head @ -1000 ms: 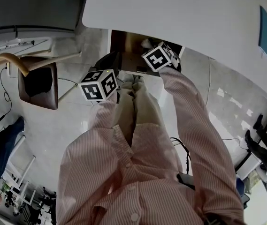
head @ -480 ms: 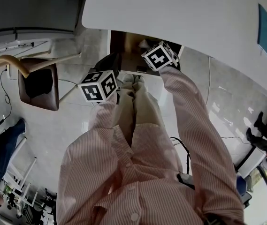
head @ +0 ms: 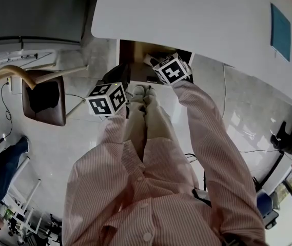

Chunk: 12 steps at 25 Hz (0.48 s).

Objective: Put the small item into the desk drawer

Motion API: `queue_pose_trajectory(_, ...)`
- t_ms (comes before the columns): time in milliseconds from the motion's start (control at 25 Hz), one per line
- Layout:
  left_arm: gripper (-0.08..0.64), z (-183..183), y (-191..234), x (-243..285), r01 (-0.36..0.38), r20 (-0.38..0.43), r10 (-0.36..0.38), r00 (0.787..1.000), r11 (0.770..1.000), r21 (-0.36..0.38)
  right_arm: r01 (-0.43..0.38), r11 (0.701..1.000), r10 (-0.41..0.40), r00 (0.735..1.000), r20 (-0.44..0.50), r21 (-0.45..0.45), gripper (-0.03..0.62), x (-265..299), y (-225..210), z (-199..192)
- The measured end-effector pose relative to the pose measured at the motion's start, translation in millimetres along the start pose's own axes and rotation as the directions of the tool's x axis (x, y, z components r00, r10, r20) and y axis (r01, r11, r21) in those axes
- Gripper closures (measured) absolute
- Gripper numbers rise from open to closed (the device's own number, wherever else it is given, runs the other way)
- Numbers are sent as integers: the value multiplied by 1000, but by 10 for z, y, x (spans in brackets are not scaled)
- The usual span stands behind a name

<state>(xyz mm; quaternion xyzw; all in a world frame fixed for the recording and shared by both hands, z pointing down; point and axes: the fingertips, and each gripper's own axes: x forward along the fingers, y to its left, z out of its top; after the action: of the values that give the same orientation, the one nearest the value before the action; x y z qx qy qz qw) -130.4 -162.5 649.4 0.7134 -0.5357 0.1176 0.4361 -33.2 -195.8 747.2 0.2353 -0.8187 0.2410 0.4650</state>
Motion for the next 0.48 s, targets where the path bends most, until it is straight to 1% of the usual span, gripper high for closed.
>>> queue_pose_trajectory(40, 561, 20, -21, -24, 3, 4, -3, 1000, 1000, 2, 2, 1000, -2, 1000, 10, -8, 444, -43, 10, 21)
queue_pose_trajectory(120, 561, 54, -62, -82, 8, 10, -9, 1000, 1000, 5, 13, 1000, -12, 999, 29, -18, 478, -155, 34, 82)
queue_pose_trajectory(280, 561, 105, -170, -239, 23, 16, -24, 1000, 1000, 19, 34, 999, -33, 997, 75, -11, 533, -416, 105, 189)
queue_pose_trajectory(360, 561, 122, -220, -338, 30, 16, -30, 999, 999, 28, 45, 999, -47, 993, 112, 18, 545, -556, 153, 236)
queue_pose_trajectory(480, 561, 178, -294, -476, 40, 21, -41, 999, 998, 43, 59, 994, -73, 984, 161, 88, 562, -766, 218, 267)
